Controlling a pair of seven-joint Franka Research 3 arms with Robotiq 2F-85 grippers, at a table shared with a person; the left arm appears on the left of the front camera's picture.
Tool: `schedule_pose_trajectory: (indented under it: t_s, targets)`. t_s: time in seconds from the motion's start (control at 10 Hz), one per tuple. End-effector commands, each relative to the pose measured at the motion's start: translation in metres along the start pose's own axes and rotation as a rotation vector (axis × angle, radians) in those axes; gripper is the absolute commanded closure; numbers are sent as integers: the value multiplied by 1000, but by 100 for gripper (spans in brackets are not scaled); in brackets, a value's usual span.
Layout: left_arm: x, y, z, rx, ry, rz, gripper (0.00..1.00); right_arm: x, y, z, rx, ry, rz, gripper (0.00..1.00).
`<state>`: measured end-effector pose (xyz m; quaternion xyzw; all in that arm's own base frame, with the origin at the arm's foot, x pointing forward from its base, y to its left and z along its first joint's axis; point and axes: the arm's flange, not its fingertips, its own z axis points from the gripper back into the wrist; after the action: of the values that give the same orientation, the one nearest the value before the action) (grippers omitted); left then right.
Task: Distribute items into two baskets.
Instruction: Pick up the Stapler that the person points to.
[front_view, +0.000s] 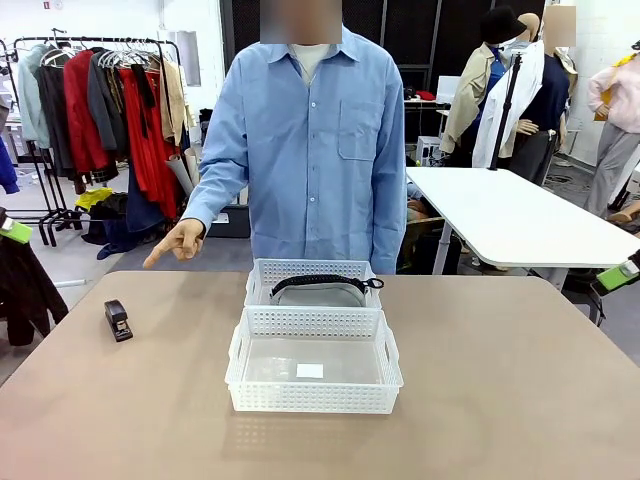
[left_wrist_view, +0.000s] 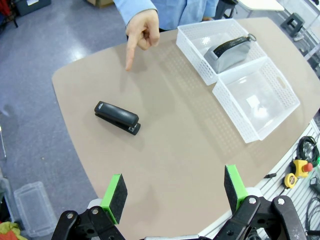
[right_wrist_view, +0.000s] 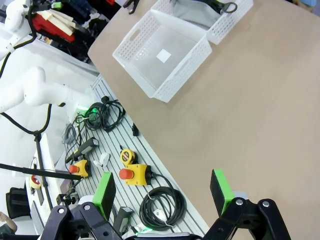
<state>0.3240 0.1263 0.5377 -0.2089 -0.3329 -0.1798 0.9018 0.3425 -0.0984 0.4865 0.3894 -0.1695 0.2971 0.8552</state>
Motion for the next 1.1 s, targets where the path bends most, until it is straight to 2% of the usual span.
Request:
schedule_pose_trajectory:
  t_s: [0.0, 0.3, 1.0]
  targets:
    - [17, 0, -4, 14, 14, 70, 0, 0, 0, 0, 7, -5, 4, 0]
    - [49, 14, -22, 26, 64, 240, 0, 0, 0, 0, 7, -5, 4, 0]
    - [109, 45, -90, 236, 276, 499, 0, 0, 0, 0, 7, -5, 4, 0]
